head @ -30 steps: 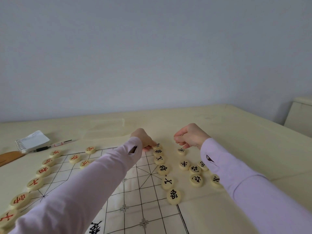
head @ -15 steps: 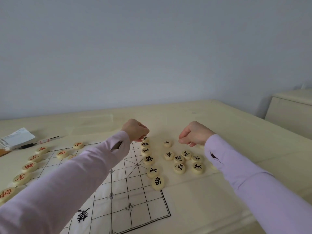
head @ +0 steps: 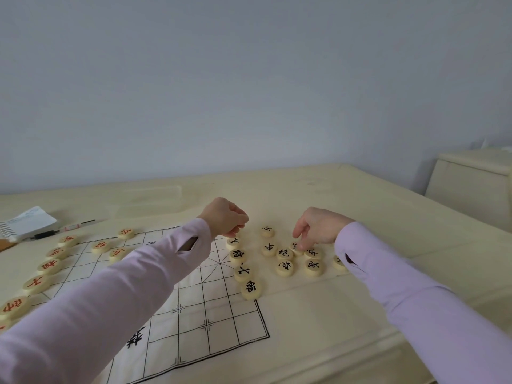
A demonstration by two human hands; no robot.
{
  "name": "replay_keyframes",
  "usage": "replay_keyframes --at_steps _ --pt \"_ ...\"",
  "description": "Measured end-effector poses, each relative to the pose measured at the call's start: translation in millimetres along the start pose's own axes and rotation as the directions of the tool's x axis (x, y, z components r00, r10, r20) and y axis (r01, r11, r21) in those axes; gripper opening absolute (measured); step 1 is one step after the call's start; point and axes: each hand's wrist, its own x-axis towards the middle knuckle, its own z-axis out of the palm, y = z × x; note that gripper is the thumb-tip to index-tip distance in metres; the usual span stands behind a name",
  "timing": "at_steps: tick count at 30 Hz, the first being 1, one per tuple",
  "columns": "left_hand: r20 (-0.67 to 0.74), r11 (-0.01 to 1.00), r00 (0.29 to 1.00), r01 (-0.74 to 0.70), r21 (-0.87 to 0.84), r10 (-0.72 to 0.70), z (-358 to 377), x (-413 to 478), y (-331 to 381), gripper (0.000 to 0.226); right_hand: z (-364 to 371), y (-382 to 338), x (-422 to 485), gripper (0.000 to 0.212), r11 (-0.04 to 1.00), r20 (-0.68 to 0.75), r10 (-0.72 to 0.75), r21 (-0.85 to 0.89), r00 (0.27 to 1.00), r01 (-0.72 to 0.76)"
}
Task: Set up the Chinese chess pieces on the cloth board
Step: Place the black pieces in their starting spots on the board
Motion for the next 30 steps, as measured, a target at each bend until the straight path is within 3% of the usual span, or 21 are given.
replay_keyframes --at_steps 11,19,22,25,30 --pt "0.016 1.000 1.000 0.000 -0.027 0.001 -3.8 -14.9 -5.0 0.014 12.7 -8.0 -1.8 0.044 0.994 -0.033 0.023 -0.103 0.999 -0.026" --pt "0.049 0.999 0.998 -0.037 -0.030 0.038 -1.4 -30.9 2.0 0.007 18.0 -7.8 -14.3 0.037 0.997 -0.252 0.023 -0.066 0.967 -0.041" --pt "0.072 0.997 0.995 -0.060 -0.043 0.063 0.2 -38.4 5.0 0.007 17.6 -12.9 -23.2 0.024 1.000 -0.348 -0.002 0.015 0.937 0.008" --pt "0.098 0.993 0.990 -0.093 -0.077 0.100 1.1 -47.1 9.0 0.005 12.7 -25.6 -35.3 0.023 0.967 -0.418 -0.033 0.215 0.908 0.134" --pt "0.204 0.987 0.968 -0.126 -0.104 0.146 0.1 -64.4 13.4 0.024 12.3 -50.7 -52.6 0.017 0.861 -0.292 -0.154 0.428 0.944 0.273"
